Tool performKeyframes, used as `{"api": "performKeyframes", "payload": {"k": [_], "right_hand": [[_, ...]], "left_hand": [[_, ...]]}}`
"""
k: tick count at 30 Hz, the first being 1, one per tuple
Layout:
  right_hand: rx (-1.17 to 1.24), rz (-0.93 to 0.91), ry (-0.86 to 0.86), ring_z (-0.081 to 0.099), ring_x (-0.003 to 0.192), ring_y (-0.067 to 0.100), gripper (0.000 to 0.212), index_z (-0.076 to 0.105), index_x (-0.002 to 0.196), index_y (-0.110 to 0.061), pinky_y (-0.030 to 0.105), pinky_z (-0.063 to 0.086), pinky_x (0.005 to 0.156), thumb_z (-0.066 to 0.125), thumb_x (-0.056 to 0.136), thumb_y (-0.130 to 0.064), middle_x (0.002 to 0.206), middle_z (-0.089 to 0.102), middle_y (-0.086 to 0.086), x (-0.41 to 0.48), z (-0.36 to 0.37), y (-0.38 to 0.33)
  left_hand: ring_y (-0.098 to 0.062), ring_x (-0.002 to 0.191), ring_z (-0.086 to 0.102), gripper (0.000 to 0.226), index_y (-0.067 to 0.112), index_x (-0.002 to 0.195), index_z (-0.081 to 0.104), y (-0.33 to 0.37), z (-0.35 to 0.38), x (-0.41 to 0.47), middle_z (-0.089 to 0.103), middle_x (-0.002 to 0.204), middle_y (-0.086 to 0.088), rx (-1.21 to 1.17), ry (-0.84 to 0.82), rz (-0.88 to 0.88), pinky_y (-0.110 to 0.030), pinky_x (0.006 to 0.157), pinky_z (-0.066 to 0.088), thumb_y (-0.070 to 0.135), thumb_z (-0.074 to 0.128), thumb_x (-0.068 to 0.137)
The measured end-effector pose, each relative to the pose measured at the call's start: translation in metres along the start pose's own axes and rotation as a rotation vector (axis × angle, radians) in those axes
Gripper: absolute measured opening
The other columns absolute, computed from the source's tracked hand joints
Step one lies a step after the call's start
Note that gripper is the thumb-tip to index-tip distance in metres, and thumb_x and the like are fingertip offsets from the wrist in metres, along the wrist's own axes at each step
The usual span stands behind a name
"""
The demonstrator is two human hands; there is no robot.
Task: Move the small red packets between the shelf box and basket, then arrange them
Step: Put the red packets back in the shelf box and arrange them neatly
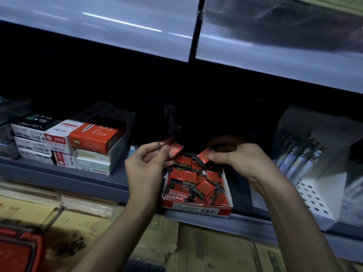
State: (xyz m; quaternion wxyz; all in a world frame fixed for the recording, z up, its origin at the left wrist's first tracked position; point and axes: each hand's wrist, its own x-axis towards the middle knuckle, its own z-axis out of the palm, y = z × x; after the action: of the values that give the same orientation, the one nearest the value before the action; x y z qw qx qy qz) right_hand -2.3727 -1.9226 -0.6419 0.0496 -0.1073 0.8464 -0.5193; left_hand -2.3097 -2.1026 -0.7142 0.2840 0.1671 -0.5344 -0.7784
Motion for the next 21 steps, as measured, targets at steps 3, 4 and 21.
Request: {"api": "performKeyframes", "payload": {"k": [3, 4, 21], "right_hand": [[-0.039, 0.022, -0.008, 0.073, 0.082, 0.014, 0.026, 0.077, 0.092, -0.027, 0.019, 0.058, 0.077, 0.082, 0.081, -0.004, 0.09, 0.078, -0.001, 0.001, 0.001, -0.003], [-0.045, 0.024, -0.004, 0.074, 0.085, 0.018, 0.025, 0.078, 0.095, -0.024, 0.022, 0.059, 0.079, 0.081, 0.081, -0.003, 0.093, 0.078, 0.003, 0.003, 0.001, -0.002], [-0.396, 0.077, 0.153, 0.069, 0.073, 0.009, 0.037, 0.073, 0.083, -0.023, 0.022, 0.053, 0.059, 0.089, 0.067, -0.052, 0.078, 0.074, -0.005, -0.001, 0.019, 0.001]], "left_hand": [[-0.018, 0.073, 0.077, 0.013, 0.009, 0.103, 0.072, 0.0, 0.0, 0.001, 0.079, 0.086, -0.007, -0.002, -0.002, -0.004, -0.023, 0.066, 0.06, 0.014, 0.075, 0.091], [-0.018, 0.073, 0.077, 0.013, 0.009, 0.102, 0.072, 0.0, 0.0, 0.001, 0.08, 0.086, -0.007, -0.004, -0.001, -0.009, -0.024, 0.066, 0.06, 0.014, 0.075, 0.091], [-0.015, 0.075, 0.077, 0.01, 0.013, 0.1, 0.072, 0.002, -0.001, 0.0, 0.079, 0.084, -0.005, -0.004, -0.021, -0.035, -0.029, 0.068, 0.06, 0.015, 0.076, 0.09]]}}
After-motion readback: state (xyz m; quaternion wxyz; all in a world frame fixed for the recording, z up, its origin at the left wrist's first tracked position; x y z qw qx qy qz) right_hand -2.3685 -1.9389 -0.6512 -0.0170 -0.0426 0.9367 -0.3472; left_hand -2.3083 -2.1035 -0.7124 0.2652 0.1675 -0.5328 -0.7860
